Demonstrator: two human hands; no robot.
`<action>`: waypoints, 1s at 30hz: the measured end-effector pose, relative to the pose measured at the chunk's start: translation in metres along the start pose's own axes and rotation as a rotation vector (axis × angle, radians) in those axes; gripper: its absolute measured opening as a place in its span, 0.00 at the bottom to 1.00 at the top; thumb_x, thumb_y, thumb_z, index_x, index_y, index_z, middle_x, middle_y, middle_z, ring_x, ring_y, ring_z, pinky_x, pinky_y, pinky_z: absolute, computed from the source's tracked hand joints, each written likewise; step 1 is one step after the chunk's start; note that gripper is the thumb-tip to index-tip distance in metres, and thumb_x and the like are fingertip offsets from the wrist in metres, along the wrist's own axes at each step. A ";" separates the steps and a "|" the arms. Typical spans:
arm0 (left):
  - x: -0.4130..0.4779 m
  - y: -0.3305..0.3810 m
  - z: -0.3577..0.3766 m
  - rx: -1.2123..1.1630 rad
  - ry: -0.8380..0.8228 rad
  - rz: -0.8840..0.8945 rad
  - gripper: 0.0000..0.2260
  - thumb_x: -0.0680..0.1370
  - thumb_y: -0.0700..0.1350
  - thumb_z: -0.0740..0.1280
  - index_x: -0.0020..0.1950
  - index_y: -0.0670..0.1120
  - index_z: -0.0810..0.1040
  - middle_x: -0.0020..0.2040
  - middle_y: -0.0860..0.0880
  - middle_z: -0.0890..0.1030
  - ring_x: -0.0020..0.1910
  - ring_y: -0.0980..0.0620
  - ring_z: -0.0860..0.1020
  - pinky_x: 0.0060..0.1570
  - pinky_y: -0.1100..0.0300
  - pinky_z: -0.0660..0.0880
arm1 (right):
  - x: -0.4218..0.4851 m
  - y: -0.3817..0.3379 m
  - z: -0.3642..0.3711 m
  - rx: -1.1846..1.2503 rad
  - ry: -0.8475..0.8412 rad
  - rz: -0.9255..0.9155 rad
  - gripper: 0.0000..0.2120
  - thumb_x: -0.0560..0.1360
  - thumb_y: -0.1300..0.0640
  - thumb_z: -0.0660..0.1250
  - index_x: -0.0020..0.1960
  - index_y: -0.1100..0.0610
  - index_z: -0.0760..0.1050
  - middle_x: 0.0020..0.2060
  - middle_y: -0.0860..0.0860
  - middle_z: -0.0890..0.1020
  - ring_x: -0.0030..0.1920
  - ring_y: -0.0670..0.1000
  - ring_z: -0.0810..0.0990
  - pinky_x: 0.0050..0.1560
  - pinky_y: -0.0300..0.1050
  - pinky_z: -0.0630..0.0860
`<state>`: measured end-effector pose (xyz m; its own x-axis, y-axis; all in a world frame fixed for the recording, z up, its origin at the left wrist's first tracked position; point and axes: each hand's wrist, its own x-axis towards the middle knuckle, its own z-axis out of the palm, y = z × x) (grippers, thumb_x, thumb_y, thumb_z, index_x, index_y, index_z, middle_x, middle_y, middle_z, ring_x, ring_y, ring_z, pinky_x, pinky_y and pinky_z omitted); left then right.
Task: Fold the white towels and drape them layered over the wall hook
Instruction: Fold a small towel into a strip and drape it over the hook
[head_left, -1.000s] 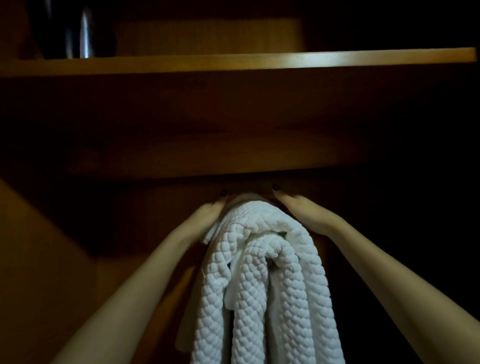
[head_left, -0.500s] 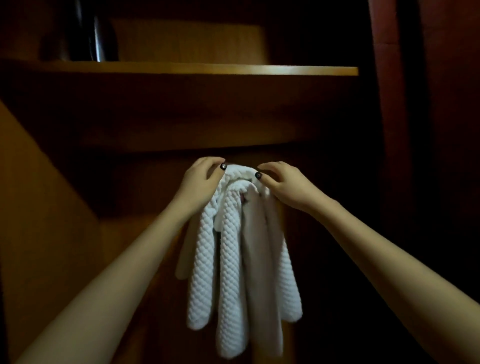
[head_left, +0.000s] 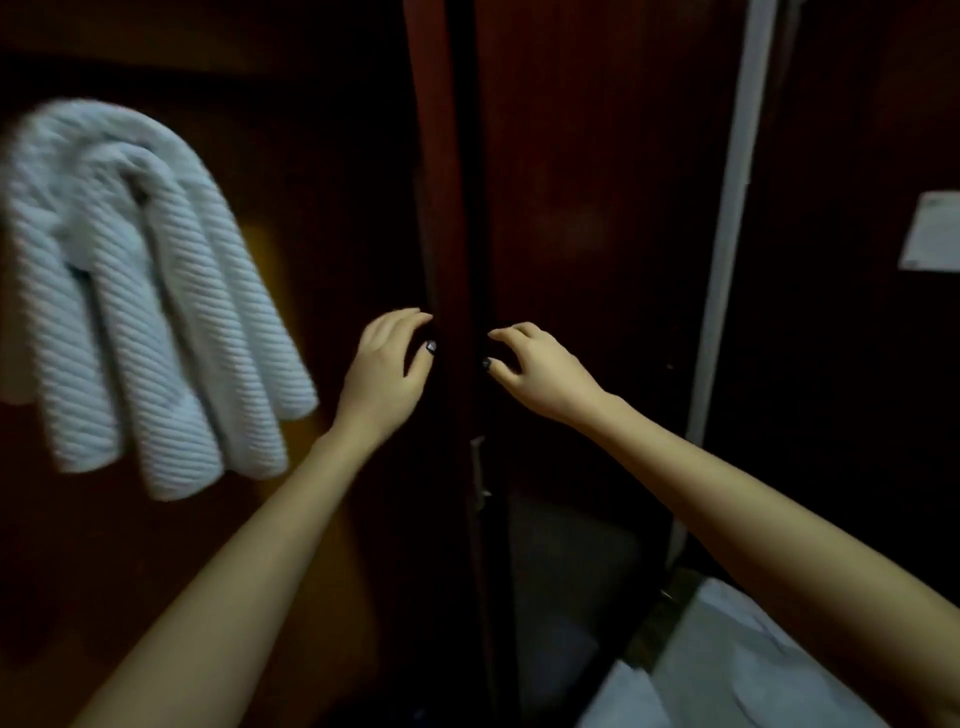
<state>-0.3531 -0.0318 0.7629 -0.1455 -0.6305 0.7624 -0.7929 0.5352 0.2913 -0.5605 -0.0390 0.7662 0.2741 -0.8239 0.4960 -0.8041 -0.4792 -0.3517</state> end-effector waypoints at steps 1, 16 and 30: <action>-0.008 0.009 0.026 -0.027 -0.058 0.010 0.16 0.81 0.43 0.63 0.69 0.43 0.73 0.69 0.45 0.74 0.71 0.46 0.66 0.71 0.56 0.61 | -0.016 0.024 0.003 -0.041 -0.023 0.050 0.24 0.81 0.46 0.61 0.74 0.53 0.67 0.70 0.55 0.70 0.69 0.56 0.70 0.65 0.54 0.72; -0.080 0.132 0.376 -0.222 -0.657 0.077 0.24 0.81 0.48 0.62 0.77 0.51 0.62 0.76 0.52 0.63 0.76 0.54 0.56 0.71 0.59 0.52 | -0.191 0.336 0.036 -0.303 -0.475 0.603 0.28 0.82 0.48 0.59 0.79 0.54 0.57 0.76 0.58 0.60 0.76 0.61 0.58 0.72 0.58 0.63; -0.178 0.103 0.586 -0.165 -0.967 -0.134 0.24 0.82 0.46 0.60 0.77 0.45 0.61 0.77 0.47 0.61 0.76 0.49 0.57 0.75 0.52 0.57 | -0.279 0.523 0.167 -0.162 -0.648 0.728 0.28 0.81 0.49 0.59 0.77 0.57 0.59 0.73 0.61 0.64 0.72 0.61 0.62 0.69 0.56 0.64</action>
<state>-0.7559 -0.1938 0.3181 -0.5397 -0.8396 -0.0617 -0.7562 0.4513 0.4738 -0.9692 -0.1101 0.3116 -0.1190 -0.9306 -0.3461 -0.9404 0.2174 -0.2615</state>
